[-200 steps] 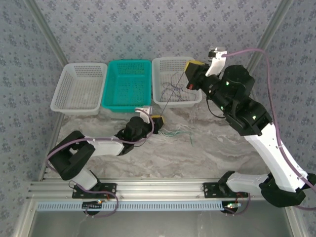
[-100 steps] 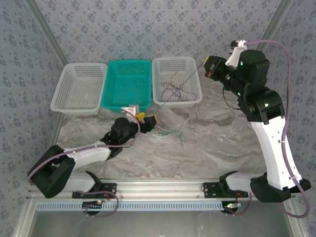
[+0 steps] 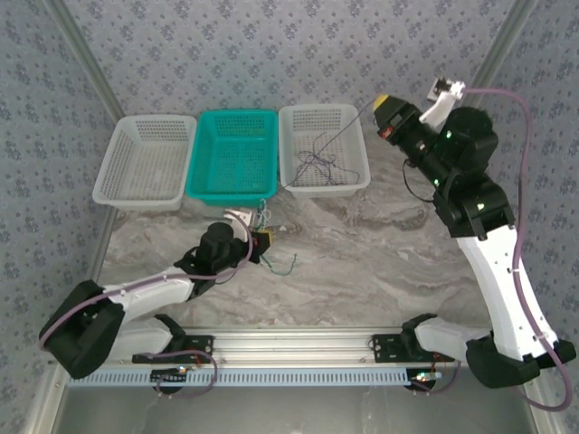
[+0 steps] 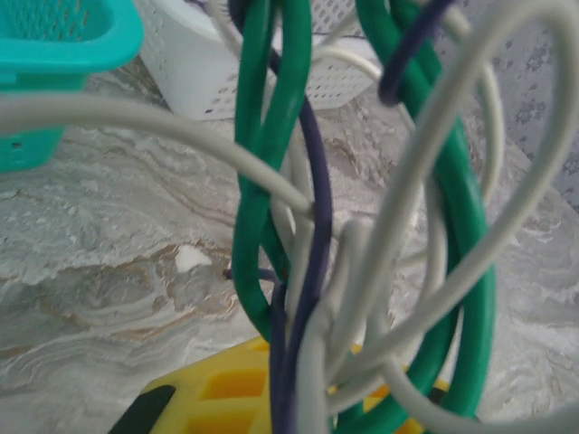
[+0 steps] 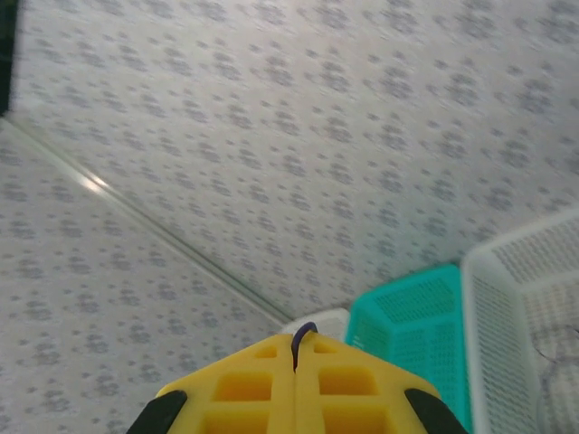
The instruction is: Untangle the cables
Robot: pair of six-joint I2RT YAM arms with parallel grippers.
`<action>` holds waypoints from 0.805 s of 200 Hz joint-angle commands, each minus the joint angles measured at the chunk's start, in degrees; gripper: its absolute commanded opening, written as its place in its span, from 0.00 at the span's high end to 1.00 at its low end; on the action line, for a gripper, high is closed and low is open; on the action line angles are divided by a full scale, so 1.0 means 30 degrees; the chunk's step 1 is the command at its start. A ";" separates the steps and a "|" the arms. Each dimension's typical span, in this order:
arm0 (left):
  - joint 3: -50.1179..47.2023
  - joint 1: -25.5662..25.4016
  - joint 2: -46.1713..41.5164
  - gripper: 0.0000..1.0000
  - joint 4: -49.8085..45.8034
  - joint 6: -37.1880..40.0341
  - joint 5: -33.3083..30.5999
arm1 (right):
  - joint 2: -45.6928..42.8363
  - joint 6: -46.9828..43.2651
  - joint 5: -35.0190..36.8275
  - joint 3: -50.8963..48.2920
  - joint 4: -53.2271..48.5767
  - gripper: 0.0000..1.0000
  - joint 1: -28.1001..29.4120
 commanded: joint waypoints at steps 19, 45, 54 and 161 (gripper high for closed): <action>0.0922 0.0370 -0.2422 1.00 -0.3878 0.1726 -0.0651 | -0.3131 0.0114 0.2574 -0.5102 -0.2136 1.00 -0.1373; 0.0983 0.0929 -0.3098 1.00 -0.5710 0.2849 -0.1251 | -0.4097 -0.1395 0.2886 -0.5039 -0.4402 1.00 -0.3536; 0.1094 0.1478 -0.3299 1.00 -0.7029 0.3292 -0.1889 | -0.4131 -0.2183 0.3280 -0.4101 -0.5466 1.00 -0.4886; -0.1084 0.4902 -0.5297 0.98 -0.9189 0.1654 -0.2991 | 0.0944 -0.2236 -0.4093 0.4296 -0.1937 1.00 -1.2019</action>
